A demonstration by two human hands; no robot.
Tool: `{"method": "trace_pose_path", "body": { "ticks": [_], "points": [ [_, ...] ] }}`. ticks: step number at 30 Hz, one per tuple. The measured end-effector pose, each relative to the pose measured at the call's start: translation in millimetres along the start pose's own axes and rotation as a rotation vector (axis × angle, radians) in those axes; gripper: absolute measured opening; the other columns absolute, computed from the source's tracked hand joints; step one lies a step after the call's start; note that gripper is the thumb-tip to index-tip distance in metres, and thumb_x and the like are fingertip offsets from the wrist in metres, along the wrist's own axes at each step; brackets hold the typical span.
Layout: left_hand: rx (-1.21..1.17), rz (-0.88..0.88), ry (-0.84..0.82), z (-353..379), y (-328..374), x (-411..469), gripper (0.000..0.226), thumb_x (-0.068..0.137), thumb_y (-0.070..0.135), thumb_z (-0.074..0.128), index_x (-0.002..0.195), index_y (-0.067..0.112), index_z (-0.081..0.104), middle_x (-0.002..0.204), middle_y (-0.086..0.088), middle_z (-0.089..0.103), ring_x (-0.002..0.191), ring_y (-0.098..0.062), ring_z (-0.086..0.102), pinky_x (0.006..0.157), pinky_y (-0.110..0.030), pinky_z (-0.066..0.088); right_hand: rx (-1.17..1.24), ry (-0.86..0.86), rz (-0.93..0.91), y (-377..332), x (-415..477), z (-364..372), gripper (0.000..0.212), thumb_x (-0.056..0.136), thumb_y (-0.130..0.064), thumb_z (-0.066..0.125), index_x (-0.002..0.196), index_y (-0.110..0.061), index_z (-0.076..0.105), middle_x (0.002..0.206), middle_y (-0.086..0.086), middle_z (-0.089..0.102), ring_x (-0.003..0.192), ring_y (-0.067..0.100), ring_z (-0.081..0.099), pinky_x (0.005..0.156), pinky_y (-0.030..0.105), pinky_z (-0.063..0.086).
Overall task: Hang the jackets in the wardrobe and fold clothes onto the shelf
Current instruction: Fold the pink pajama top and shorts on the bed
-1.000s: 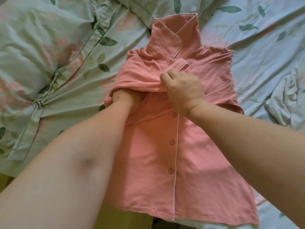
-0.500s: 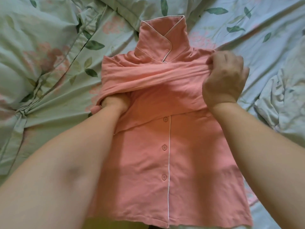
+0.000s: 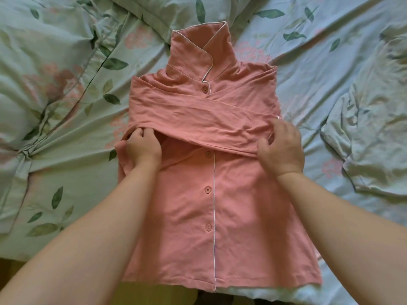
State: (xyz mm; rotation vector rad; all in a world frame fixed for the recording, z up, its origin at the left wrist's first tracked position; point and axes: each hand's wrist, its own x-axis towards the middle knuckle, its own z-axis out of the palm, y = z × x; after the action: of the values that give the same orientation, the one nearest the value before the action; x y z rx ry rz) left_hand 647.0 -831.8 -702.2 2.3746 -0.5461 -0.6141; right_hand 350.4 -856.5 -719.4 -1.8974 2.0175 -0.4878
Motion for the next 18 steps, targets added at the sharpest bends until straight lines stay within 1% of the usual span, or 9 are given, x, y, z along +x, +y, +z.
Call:
{"method": "trace_pose_path", "body": {
  "ticks": [2, 4, 6, 8, 10, 13, 15, 17, 18],
  "points": [
    [-0.166, -0.150, 0.075, -3.7, 10.6, 3.1, 0.050, 0.106, 0.041, 0.038, 0.133, 0.006, 0.063, 0.141, -0.015, 0.059, 0.131, -0.031, 0.049, 0.103, -0.029, 0.032, -0.047, -0.014, 0.146, -3.2, 14.0, -5.0, 0.053, 0.086, -0.036, 0.044, 0.133, -0.016, 0.054, 0.134, 0.010, 0.054, 0.122, 0.038, 0.047, 0.103, 0.050, 0.038],
    [-0.310, -0.262, 0.067, -4.7, 16.3, 5.8, 0.051, 0.103, 0.047, 0.045, 0.130, 0.008, 0.064, 0.130, -0.010, 0.065, 0.122, -0.031, 0.059, 0.101, -0.032, 0.045, -0.083, -0.128, 0.225, -2.1, 28.0, -8.5, 0.049, 0.091, -0.033, 0.049, 0.139, -0.020, 0.050, 0.141, 0.009, 0.049, 0.128, 0.037, 0.042, 0.106, 0.050, 0.036],
    [-0.534, -0.399, -0.013, -1.6, 13.5, 12.8, 0.030, 0.096, 0.032, 0.062, 0.119, 0.014, 0.068, 0.109, -0.003, 0.070, 0.094, -0.022, 0.070, 0.072, -0.032, 0.059, -0.076, -0.240, 0.237, 1.7, 39.3, -12.4, 0.041, 0.090, -0.034, 0.053, 0.129, -0.023, 0.058, 0.133, 0.013, 0.055, 0.125, 0.038, 0.047, 0.102, 0.047, 0.040],
    [-0.692, -0.520, -0.098, -0.9, 7.8, 20.7, 0.024, 0.095, 0.018, 0.065, 0.119, 0.020, 0.063, 0.107, -0.006, 0.070, 0.083, -0.019, 0.070, 0.054, -0.031, 0.058, 0.012, -0.287, 0.280, 4.9, 47.6, -16.3, 0.024, 0.084, -0.032, 0.057, 0.103, -0.020, 0.065, 0.115, 0.014, 0.064, 0.110, 0.037, 0.058, 0.088, 0.040, 0.048],
    [-0.666, -0.567, -0.140, -2.7, 0.7, 24.3, 0.035, 0.097, 0.011, 0.063, 0.129, 0.023, 0.057, 0.108, -0.006, 0.069, 0.083, -0.019, 0.070, 0.051, -0.031, 0.057, 0.121, -0.279, 0.384, 3.2, 52.4, -23.3, 0.015, 0.073, -0.025, 0.061, 0.086, -0.018, 0.062, 0.106, 0.014, 0.066, 0.094, 0.035, 0.063, 0.075, 0.033, 0.049],
    [-0.606, -0.565, -0.160, -2.7, -6.4, 24.4, 0.036, 0.095, 0.008, 0.066, 0.127, 0.024, 0.056, 0.106, -0.004, 0.069, 0.081, -0.018, 0.070, 0.050, -0.029, 0.057, 0.348, -0.212, 0.542, 2.8, 54.8, -33.0, 0.019, 0.064, -0.026, 0.067, 0.077, -0.022, 0.054, 0.096, 0.007, 0.066, 0.086, 0.030, 0.066, 0.070, 0.037, 0.057],
    [-0.506, -0.536, -0.145, -0.7, -12.2, 23.7, 0.025, 0.095, 0.012, 0.068, 0.115, 0.022, 0.057, 0.098, -0.002, 0.068, 0.076, -0.016, 0.069, 0.052, -0.030, 0.058, 0.386, -0.178, 0.565, 7.2, 54.4, -34.8, 0.023, 0.068, -0.026, 0.072, 0.084, -0.022, 0.056, 0.094, 0.004, 0.068, 0.090, 0.027, 0.067, 0.079, 0.039, 0.058],
    [-0.374, -0.473, -0.110, -3.3, -11.7, 21.0, 0.013, 0.093, 0.019, 0.070, 0.100, 0.019, 0.058, 0.088, -0.003, 0.070, 0.066, -0.016, 0.069, 0.054, -0.030, 0.057, 0.305, -0.195, 0.530, 15.2, 53.9, -33.5, 0.027, 0.077, -0.027, 0.073, 0.096, -0.020, 0.056, 0.100, 0.004, 0.067, 0.095, 0.026, 0.064, 0.081, 0.035, 0.053],
    [-0.295, -0.449, -0.079, -4.0, -13.8, 22.6, 0.019, 0.088, 0.028, 0.072, 0.098, 0.016, 0.059, 0.085, -0.005, 0.072, 0.066, -0.019, 0.071, 0.055, -0.030, 0.056, 0.248, -0.216, 0.513, 18.7, 53.5, -32.7, 0.028, 0.081, -0.029, 0.072, 0.101, -0.018, 0.055, 0.104, 0.006, 0.066, 0.098, 0.027, 0.063, 0.080, 0.033, 0.049]
  ]
}}
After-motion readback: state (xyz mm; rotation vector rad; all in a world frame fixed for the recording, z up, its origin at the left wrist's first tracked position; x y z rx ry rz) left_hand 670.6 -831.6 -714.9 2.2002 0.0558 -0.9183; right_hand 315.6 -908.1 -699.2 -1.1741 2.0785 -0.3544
